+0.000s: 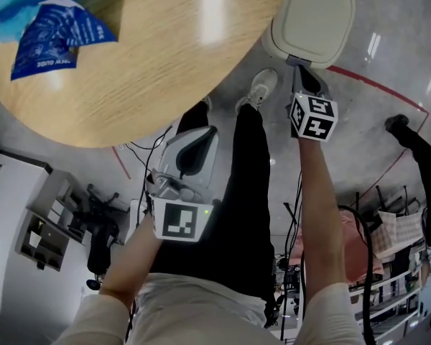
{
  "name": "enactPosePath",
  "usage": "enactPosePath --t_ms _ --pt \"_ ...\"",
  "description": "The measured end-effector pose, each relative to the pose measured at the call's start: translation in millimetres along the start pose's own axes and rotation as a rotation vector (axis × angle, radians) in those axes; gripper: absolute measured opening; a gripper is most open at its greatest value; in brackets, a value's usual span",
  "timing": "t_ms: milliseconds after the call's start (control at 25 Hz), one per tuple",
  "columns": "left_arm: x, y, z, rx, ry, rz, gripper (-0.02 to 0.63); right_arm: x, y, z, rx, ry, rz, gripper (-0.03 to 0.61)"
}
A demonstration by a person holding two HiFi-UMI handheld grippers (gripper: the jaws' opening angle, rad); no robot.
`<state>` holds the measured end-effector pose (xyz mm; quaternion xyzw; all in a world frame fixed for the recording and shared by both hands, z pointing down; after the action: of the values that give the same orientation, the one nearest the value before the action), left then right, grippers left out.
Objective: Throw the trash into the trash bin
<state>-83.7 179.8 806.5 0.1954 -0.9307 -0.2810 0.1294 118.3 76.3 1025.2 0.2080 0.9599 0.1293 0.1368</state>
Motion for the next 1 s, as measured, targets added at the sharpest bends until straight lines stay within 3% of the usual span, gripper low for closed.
enactPosePath --t_ms 200,600,1000 --pt "-3.7 2.8 -0.2 -0.005 0.009 0.009 0.006 2.3 -0.6 -0.8 0.013 0.037 -0.006 0.002" --pt "-6.0 7.7 3.9 -0.015 0.01 0.013 0.006 -0.9 -5.3 3.6 0.002 -0.011 -0.095 0.002" --pt "-10.9 -8.3 18.0 -0.043 0.013 0.029 0.006 1.0 -16.4 35.2 -0.019 -0.019 -0.081 0.002"
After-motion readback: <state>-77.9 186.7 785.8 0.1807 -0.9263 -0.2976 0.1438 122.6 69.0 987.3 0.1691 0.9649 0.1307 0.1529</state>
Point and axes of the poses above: the fingertips, and each gripper's own axes: z backward along the fingers, x to its left, y out of its underside, the point moved 5 cm from there along z, backward along the fingers, and after that the axes turned 7 degrees about x, right-handed, at the moved point
